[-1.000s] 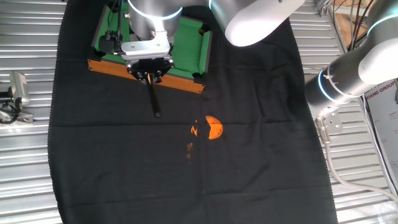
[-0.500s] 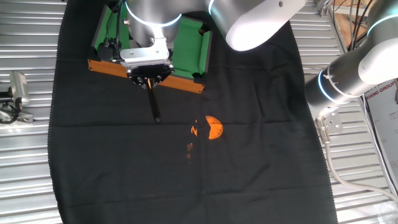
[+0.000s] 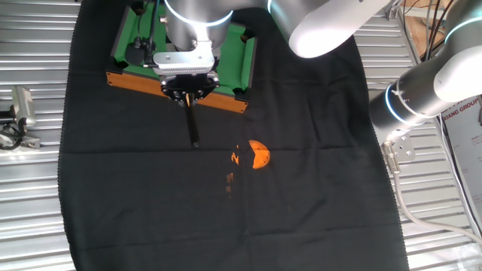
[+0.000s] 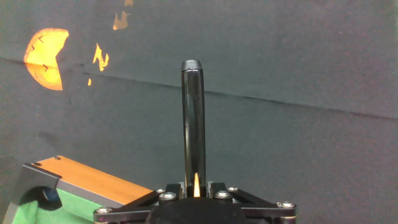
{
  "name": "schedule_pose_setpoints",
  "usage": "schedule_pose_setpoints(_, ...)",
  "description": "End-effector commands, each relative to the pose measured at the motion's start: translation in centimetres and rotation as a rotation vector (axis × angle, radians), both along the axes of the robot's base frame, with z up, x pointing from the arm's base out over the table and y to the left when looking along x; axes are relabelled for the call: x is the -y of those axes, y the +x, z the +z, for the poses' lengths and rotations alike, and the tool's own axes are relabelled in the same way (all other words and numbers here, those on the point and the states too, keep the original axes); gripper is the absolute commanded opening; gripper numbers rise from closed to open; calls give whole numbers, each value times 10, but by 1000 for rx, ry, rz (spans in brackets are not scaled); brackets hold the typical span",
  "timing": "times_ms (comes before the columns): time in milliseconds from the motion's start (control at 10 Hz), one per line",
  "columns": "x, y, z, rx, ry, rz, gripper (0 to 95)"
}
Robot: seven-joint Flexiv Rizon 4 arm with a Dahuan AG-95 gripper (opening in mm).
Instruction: Hit the pool ball
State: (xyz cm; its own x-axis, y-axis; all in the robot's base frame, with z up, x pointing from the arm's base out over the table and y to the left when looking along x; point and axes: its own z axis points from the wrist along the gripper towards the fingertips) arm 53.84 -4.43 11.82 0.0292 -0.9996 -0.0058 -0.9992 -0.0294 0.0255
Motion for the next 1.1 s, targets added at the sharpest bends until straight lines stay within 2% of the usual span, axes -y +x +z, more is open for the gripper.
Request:
schedule_pose_setpoints(100,2,-3,-1,3,2,-5,0)
schedule_pose_setpoints(800,4,-11,-5,3,10,7,0)
schedule_pose_setpoints(1000,3,-11,-5,5,2,1,0)
schedule_pose_setpoints(1100,3,-12,-5,6,11,-8,0)
